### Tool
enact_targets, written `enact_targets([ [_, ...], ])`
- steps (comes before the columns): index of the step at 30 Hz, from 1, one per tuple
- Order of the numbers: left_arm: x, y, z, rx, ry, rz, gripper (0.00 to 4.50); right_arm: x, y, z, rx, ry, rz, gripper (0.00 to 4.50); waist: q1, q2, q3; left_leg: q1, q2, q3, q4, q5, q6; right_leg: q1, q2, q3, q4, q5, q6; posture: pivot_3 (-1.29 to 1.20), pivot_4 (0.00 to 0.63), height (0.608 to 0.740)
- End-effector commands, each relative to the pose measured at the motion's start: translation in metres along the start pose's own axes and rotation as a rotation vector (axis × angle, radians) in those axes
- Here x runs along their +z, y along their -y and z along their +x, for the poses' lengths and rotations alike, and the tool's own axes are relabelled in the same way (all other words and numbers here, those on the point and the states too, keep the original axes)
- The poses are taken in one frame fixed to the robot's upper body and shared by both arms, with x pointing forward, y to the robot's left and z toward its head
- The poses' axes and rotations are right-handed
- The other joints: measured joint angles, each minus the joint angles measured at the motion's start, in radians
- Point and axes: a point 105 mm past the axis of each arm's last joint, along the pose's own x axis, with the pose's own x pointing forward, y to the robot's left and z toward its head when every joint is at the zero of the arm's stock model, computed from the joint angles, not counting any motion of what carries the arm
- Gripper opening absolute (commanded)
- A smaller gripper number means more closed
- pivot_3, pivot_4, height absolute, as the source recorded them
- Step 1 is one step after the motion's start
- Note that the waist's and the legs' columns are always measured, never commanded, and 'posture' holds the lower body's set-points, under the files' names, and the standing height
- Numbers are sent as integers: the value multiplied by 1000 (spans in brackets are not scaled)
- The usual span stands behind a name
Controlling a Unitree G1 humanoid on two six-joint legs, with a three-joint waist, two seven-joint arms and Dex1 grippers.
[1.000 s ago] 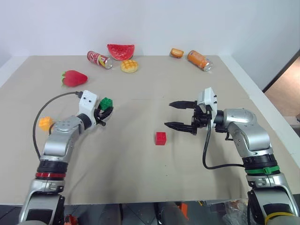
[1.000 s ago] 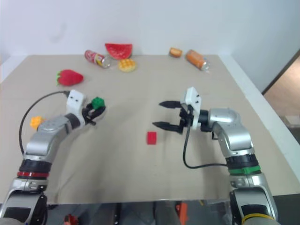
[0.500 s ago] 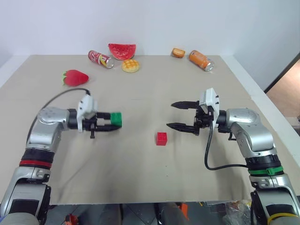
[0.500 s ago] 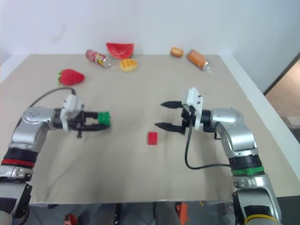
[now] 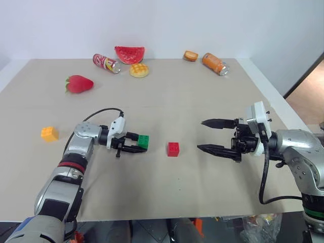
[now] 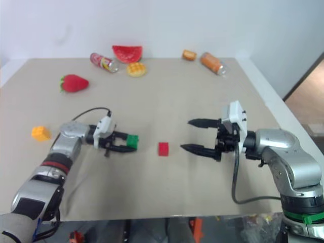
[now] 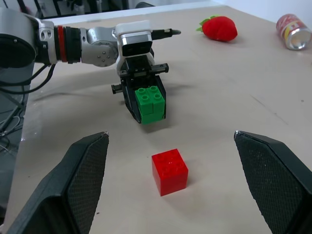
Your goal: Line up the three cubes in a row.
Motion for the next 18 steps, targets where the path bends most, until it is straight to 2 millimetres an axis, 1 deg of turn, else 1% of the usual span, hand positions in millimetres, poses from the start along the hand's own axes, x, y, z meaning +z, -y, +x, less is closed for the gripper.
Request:
enact_targets([
  [1, 7, 0, -7, 5, 15, 28, 1383, 9, -1, -4, -13, 4, -44, 4269, 1, 0, 0, 0, 0, 0, 0, 0, 0, 0, 0, 0, 0, 0, 0, 0, 150, 740],
  [4, 6, 1, -10, 22, 33, -15, 1383, 9, 1, -3, -19, 7, -40, 4269, 1, 0, 0, 0, 0, 0, 1, 0, 0, 1, 0, 0, 0, 0, 0, 0, 150, 740],
  [8, -2, 14, -10, 14, 33, -58, 1383, 5, 3, 1, -23, 7, -40, 4269, 1, 0, 0, 0, 0, 0, 0, 0, 0, 0, 0, 0, 0, 0, 0, 0, 150, 740],
  [11, -5, 20, -8, 16, 37, -81, 1383, 5, 3, 4, -18, 10, -44, 4269, 2, 0, 0, 0, 0, 0, 0, 0, 0, 0, 0, 0, 0, 0, 0, 0, 150, 740],
  [14, -6, 21, -7, 32, 36, -94, 1383, 5, 5, 6, -17, 14, -49, 4269, 2, 0, 0, 0, 0, 0, 1, 0, 1, 1, 0, 0, 0, 0, 0, 0, 150, 740],
  [18, -7, 12, -6, 81, 40, -100, 1383, 5, 4, 8, -12, 14, -54, 4269, 2, 0, 0, 0, 0, 0, 2, 0, 1, 1, 0, 0, 0, 1, 0, 0, 150, 740],
])
